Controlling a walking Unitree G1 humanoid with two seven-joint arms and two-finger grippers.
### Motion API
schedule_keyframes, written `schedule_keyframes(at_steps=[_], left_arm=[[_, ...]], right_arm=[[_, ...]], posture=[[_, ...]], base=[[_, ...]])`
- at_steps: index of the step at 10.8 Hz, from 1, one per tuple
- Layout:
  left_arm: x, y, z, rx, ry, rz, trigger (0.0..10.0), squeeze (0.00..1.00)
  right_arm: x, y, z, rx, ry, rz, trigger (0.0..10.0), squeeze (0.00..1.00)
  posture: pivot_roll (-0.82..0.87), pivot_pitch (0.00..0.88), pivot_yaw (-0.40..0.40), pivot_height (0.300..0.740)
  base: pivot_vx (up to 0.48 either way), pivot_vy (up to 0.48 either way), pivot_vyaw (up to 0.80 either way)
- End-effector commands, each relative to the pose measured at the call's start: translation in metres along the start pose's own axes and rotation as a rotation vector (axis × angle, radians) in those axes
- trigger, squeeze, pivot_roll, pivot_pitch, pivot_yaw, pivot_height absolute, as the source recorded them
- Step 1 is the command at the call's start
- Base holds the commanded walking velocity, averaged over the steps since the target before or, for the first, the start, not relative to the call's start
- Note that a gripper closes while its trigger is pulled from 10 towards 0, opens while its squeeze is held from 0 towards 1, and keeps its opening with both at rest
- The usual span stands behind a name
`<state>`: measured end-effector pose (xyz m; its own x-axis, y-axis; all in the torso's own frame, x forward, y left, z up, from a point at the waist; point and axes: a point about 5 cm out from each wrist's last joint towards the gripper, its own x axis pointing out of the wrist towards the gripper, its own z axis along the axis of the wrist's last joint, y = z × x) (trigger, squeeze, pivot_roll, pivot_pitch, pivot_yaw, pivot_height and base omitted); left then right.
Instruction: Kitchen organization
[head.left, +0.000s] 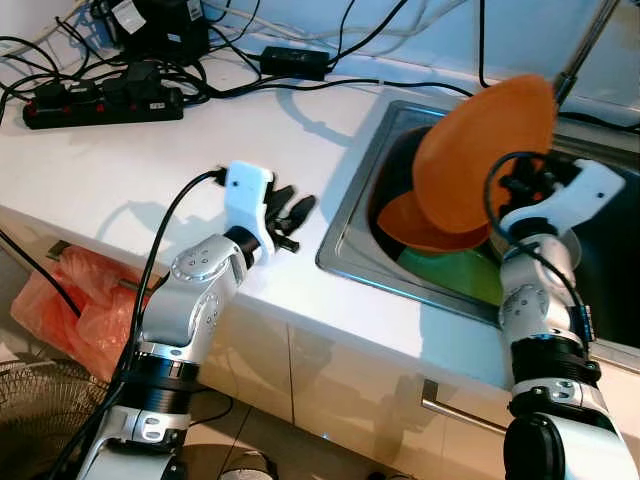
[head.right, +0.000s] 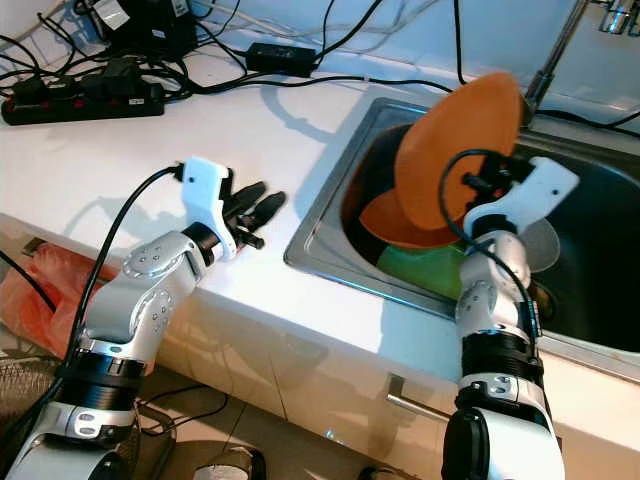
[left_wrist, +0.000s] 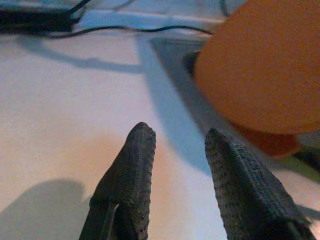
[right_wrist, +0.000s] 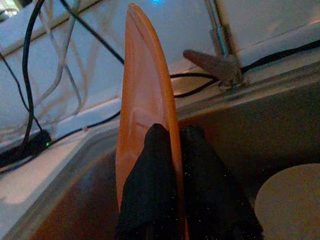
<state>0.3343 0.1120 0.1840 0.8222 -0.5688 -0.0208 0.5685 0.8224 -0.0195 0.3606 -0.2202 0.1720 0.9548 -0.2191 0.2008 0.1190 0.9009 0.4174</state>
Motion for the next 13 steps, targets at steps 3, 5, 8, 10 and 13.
schedule_keyframes(at_steps=[3,5,8,10,13], left_arm=[[-0.004,-0.012,0.003,0.063,-0.002,-0.130,10.0,0.00],[-0.012,-0.026,0.003,0.091,0.021,-0.275,10.0,0.00],[-0.017,-0.038,0.000,0.094,0.044,-0.387,10.0,0.00],[-0.018,-0.038,0.000,0.097,0.055,-0.402,10.0,0.00],[-0.018,-0.038,-0.001,0.095,0.059,-0.407,10.0,0.00]], right_arm=[[0.001,0.000,0.003,-0.070,-0.021,0.041,10.0,0.00],[-0.001,0.004,-0.007,-0.124,0.022,0.079,10.0,0.00],[-0.005,0.010,-0.016,-0.138,0.049,0.125,10.0,0.00],[-0.005,0.010,-0.020,-0.148,0.068,0.138,10.0,0.00],[-0.008,0.012,-0.031,-0.180,0.121,0.157,10.0,1.00]], posture=[[0.22,0.106,-0.021,0.740],[0.22,0.107,-0.023,0.740],[0.22,0.108,-0.021,0.740],[0.22,0.102,-0.021,0.740],[0.23,0.095,-0.021,0.740]], base=[[0.000,0.000,0.00],[0.000,0.000,0.00],[0.000,0.000,0.00],[0.000,0.000,0.00],[0.000,0.000,0.00]])
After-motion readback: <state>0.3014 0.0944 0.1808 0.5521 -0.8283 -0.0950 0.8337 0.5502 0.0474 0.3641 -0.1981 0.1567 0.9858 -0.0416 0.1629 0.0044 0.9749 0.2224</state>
